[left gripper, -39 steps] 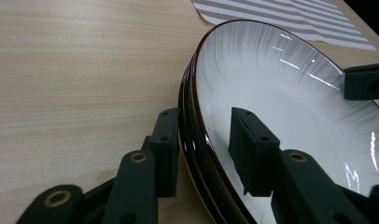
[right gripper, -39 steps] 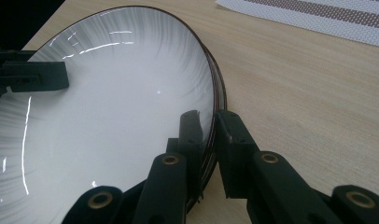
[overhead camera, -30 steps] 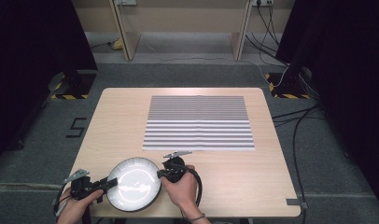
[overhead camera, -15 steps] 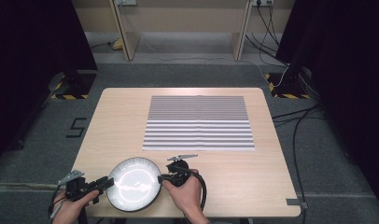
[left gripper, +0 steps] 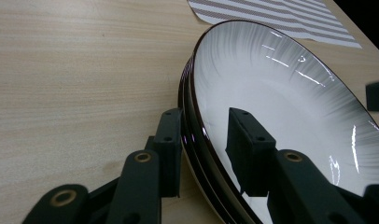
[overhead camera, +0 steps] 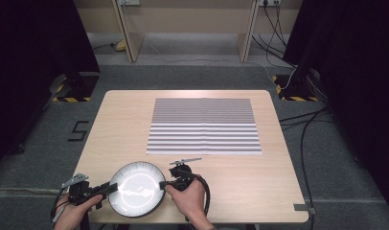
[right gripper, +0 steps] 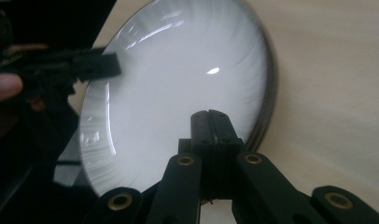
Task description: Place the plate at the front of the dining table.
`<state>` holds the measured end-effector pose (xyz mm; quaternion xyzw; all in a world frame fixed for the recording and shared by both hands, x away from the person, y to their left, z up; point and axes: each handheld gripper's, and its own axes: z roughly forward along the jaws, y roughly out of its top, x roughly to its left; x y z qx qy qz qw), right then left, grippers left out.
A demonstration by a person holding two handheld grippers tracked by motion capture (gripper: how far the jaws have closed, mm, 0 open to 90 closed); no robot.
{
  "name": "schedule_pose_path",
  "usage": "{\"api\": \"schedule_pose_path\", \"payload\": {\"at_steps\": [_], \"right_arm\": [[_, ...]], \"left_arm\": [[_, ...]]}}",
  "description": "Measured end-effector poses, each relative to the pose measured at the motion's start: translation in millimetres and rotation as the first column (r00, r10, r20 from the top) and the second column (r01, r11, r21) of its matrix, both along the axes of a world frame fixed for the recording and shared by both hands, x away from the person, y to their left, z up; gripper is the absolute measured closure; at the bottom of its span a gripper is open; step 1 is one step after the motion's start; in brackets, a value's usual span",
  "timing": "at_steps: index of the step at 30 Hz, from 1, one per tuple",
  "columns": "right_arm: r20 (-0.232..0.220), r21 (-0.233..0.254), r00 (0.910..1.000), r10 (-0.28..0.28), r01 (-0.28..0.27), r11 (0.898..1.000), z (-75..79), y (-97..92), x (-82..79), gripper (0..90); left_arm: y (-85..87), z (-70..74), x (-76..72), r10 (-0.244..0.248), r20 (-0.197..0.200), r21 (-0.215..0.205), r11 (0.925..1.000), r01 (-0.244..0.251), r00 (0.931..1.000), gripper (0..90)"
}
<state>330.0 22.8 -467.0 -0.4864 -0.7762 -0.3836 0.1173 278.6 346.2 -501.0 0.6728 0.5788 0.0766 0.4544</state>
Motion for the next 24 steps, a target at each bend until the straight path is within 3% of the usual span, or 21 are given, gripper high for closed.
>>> {"api": "schedule_pose_path", "payload": {"at_steps": [1,2,6,8,13,16,24], "right_arm": [[0.058,-0.084,0.9981,0.019,-0.014,0.996,-1.7,7.3,-3.1,89.8],[0.091,-0.109,0.9957,0.016,-0.006,0.994,-1.2,11.1,-5.5,85.6],[0.11,-0.097,0.9937,-0.021,0.031,0.995,4.8,6.4,-3.9,82.0],[0.13,-0.119,0.9897,-0.06,0.076,0.99,9.9,-1.7,-1.8,81.0],[0.081,-0.114,0.9957,-0.045,0.054,0.992,3.6,-2.6,-0.2,80.5],[0.101,-0.136,0.994,-0.044,0.057,0.989,3.5,-0.4,-0.8,82.7],[0.094,-0.161,0.9944,-0.047,0.062,0.985,4.5,5.5,0.2,83.4]], "left_arm": [[0.5,0.7,0.2,0.002,-0.003,-0.007,1.0,-0.002,1.0,65.7],[1.5,1.6,0.3,-0.001,-0.002,-0.009,1.0,0.001,1.0,65.7],[3.8,5.2,2.4,-0.017,-0.007,-0.013,0.9998,0.017,0.9998,65.4],[3.0,5.3,3.8,-0.016,-0.006,-0.012,0.9998,0.016,0.9999,65.2],[1.6,5.5,3.8,-0.012,-0.008,0.003,0.9999,0.012,0.9999,64.7],[1.8,5.7,3.7,-0.018,-0.015,0.003,0.9998,0.018,0.9997,64.8],[3.4,8.6,7.1,-0.048,-0.041,0.01,0.9988,0.048,0.998,64.9]]}}
